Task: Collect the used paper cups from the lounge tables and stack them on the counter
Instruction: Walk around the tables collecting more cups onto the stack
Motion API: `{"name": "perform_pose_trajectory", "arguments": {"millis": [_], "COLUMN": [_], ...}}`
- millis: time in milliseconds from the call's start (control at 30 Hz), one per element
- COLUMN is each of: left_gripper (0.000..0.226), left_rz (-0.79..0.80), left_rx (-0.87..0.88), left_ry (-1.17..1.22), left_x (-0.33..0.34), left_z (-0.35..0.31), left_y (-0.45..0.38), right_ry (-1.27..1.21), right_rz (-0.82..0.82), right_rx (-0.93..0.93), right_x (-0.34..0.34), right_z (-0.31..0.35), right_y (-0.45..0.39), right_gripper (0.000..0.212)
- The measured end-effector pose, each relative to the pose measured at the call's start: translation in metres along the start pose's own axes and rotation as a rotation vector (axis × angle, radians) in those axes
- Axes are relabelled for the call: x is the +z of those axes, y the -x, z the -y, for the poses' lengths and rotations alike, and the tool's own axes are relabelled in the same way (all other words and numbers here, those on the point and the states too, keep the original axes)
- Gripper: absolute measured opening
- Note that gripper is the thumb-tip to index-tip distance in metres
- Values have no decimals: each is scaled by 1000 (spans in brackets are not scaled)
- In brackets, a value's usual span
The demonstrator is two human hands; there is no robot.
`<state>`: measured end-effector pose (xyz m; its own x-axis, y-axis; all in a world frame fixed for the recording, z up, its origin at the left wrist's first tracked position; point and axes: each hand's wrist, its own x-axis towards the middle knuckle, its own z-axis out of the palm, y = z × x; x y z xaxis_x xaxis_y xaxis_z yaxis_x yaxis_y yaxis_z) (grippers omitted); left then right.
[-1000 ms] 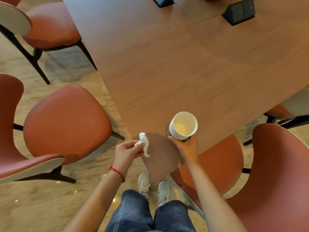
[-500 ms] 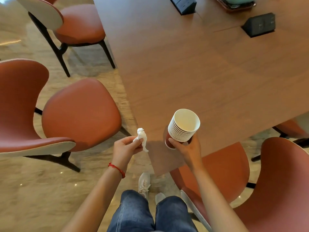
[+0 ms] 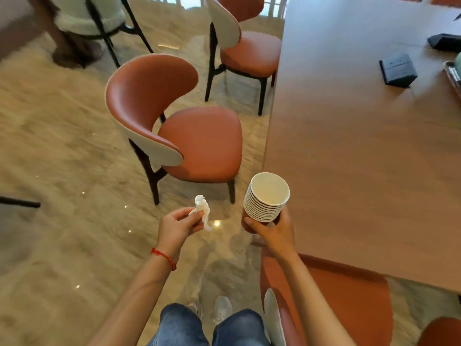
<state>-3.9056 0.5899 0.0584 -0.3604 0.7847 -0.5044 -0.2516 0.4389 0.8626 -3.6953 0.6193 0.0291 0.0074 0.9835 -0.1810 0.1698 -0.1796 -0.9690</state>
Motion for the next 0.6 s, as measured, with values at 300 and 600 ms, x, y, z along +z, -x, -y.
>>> {"name": "perform_pose_trajectory", "arguments": {"millis": [300,600], "left_gripper": [6,4], "left_rz": [-351,-673], "left_rx": [67,117], "left_ry": [248,418], "left_x": [-127,-284], "left_z": [16,58], "left_y": [54,137], "right_ry": [134,155], "right_rz": [438,841], "right_rx": [-190,-247], "right_x": [110,266], "right_z": [34,46], "right_y": [26,125], "right_gripper": [69,69]}}
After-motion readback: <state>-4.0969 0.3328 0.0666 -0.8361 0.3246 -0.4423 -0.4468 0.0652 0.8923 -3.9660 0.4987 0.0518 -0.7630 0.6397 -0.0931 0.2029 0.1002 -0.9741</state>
